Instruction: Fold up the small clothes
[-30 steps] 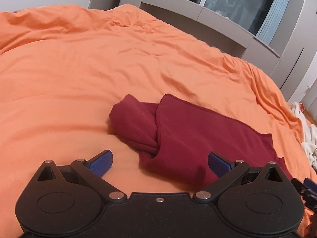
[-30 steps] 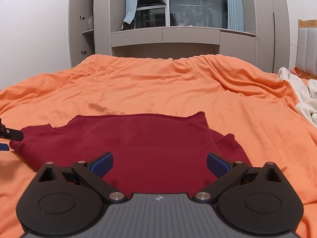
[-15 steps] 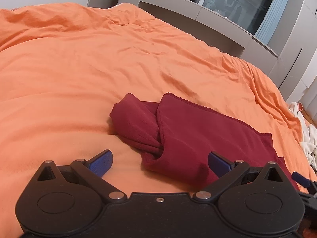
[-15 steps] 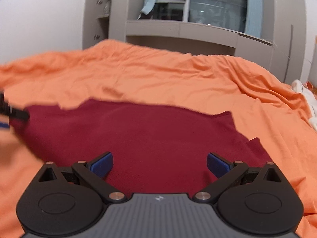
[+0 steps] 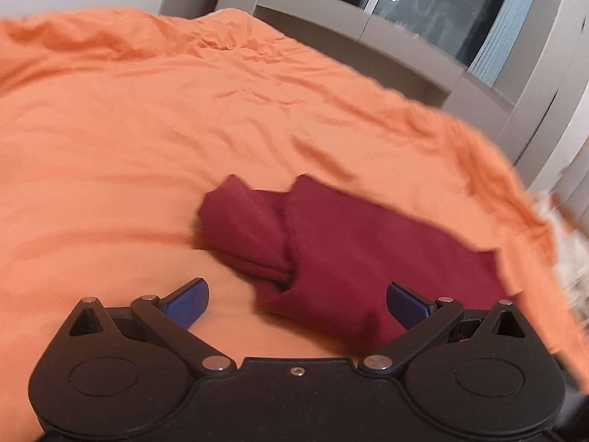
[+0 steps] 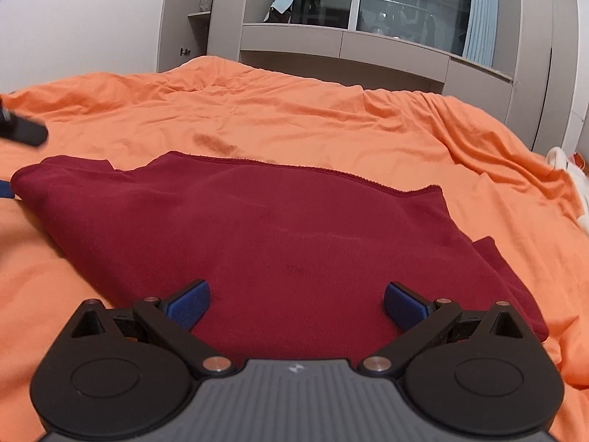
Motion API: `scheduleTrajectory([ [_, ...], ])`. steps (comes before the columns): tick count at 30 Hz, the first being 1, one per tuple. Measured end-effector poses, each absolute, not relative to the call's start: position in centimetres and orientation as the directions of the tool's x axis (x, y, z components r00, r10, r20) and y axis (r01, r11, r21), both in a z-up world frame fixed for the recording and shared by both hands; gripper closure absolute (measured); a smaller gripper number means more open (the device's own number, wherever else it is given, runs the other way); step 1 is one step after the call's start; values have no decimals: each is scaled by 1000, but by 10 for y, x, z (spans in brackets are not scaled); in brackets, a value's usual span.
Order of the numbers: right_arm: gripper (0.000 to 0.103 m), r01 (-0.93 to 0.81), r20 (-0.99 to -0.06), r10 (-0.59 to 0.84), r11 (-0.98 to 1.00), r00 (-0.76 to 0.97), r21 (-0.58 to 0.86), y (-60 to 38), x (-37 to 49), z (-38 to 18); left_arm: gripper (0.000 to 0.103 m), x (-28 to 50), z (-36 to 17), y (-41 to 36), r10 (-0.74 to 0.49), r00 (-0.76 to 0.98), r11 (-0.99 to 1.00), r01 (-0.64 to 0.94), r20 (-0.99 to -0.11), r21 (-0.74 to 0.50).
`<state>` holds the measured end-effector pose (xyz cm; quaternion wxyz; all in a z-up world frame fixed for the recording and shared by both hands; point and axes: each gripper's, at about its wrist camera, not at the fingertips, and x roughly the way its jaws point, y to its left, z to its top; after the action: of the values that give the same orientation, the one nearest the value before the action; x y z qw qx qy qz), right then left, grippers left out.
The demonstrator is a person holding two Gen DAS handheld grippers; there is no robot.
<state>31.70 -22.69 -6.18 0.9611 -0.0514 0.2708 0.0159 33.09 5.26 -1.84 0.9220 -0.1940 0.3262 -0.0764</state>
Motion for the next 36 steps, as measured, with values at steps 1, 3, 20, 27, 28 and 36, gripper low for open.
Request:
scheduleTrajectory([
  [1,0,-59,-522,5,994,853,-87,-228,317,-62,1,329,-18,57,-313,780,886,33,-543,-463],
  [3,0,-58,-521,5,995,853,-87,-228,317,-62,1,328,-19,63,-369,783,840,51,-501,-540],
  [20,0,-62,-527,27,997,850,-48,-234,318,-62,1,310,-19,67,-545,737,644,62,-400,-762],
  [27,0,-63,-527,29,997,850,-46,-234,318,-62,1,356,-28,43,-442,715,754,-32,-542,-656],
  [28,0,-63,-527,29,997,850,-47,-234,318,-62,1,363,-28,40,-424,717,766,-43,-553,-642],
  [36,0,-64,-524,36,997,851,-35,-235,318,-62,12,377,-43,29,-305,746,854,-60,-592,-516],
])
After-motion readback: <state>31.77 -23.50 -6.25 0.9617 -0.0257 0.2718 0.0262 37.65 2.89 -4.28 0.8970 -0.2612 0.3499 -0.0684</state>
